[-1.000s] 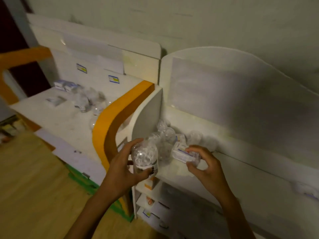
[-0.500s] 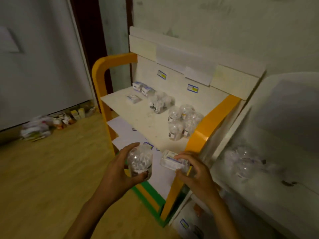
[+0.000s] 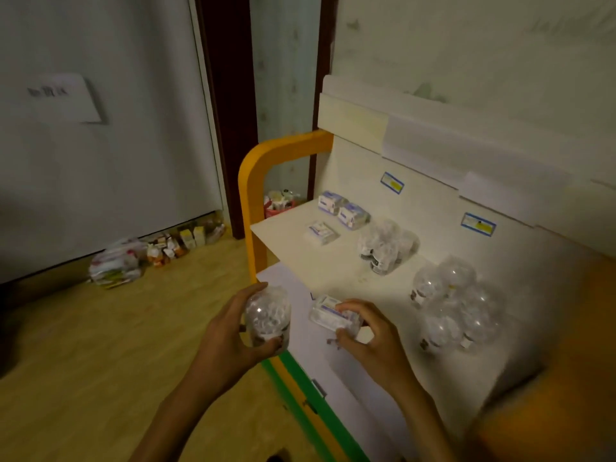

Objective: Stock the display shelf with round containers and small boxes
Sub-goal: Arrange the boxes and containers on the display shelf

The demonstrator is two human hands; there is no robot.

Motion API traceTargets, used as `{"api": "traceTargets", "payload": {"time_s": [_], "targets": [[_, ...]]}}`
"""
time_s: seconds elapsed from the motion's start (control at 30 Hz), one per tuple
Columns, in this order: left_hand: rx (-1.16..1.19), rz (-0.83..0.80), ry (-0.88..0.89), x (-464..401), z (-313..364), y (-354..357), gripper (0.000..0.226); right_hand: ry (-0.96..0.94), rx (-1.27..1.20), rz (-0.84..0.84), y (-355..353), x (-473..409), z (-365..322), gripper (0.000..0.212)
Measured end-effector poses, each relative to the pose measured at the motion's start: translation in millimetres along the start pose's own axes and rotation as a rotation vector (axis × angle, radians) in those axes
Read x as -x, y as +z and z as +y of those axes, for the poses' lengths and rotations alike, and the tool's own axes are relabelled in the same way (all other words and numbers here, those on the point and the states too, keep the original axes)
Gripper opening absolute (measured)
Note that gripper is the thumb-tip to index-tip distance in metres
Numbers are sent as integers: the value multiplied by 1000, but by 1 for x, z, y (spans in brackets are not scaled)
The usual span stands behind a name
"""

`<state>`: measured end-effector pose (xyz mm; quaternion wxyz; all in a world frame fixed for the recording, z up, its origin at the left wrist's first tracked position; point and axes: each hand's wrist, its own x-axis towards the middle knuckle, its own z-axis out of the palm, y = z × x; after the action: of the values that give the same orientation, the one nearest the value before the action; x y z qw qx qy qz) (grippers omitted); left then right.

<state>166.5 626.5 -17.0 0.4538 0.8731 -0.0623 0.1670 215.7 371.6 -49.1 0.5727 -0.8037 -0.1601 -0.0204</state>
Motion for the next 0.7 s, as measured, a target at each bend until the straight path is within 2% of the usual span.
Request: {"api": "traceTargets", "payload": {"time_s": [0.27,0.5,0.7], "targets": [[34,-76,53,-133,-49,-16,81,3,85,82,29,-128,33,37],[67,-149,82,-218,-85,-20,81,16,177,157,49,-198,57,35],[125,-258,174,-296,-114,-14,80,35,336,262,80,-251,77,33]]}}
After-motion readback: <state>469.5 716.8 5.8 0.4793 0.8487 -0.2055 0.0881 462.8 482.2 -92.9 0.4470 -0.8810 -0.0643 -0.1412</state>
